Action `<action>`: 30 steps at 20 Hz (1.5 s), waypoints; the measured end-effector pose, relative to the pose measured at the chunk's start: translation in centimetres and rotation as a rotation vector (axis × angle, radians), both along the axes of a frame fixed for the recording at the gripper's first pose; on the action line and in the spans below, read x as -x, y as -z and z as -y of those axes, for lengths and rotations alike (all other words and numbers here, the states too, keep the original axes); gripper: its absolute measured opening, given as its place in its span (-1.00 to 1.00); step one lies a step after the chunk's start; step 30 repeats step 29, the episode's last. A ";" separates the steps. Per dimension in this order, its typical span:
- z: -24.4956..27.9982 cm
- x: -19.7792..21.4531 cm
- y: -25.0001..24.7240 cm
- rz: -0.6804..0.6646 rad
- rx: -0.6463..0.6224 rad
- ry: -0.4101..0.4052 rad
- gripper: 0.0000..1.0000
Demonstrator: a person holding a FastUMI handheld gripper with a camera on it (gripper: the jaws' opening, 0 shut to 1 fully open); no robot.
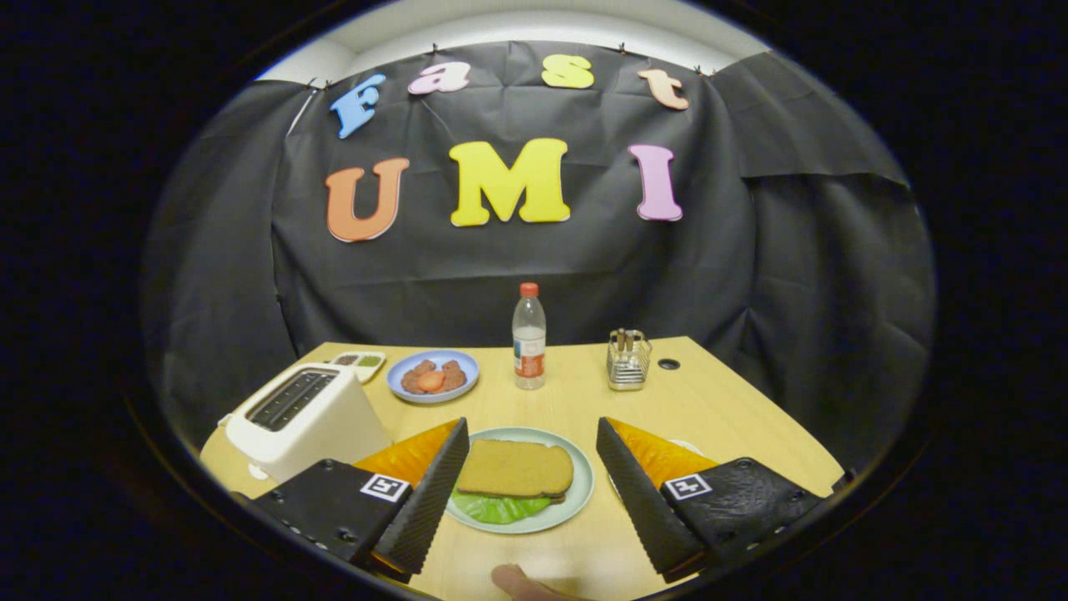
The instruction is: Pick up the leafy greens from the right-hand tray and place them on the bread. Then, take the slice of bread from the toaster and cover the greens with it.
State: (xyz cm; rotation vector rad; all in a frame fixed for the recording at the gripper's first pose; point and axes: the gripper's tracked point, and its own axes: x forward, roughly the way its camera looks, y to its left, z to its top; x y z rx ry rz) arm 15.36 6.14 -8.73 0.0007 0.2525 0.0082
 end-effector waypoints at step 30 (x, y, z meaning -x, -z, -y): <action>0.9 19.4 -10.2 0.307 -0.011 -0.099 0.89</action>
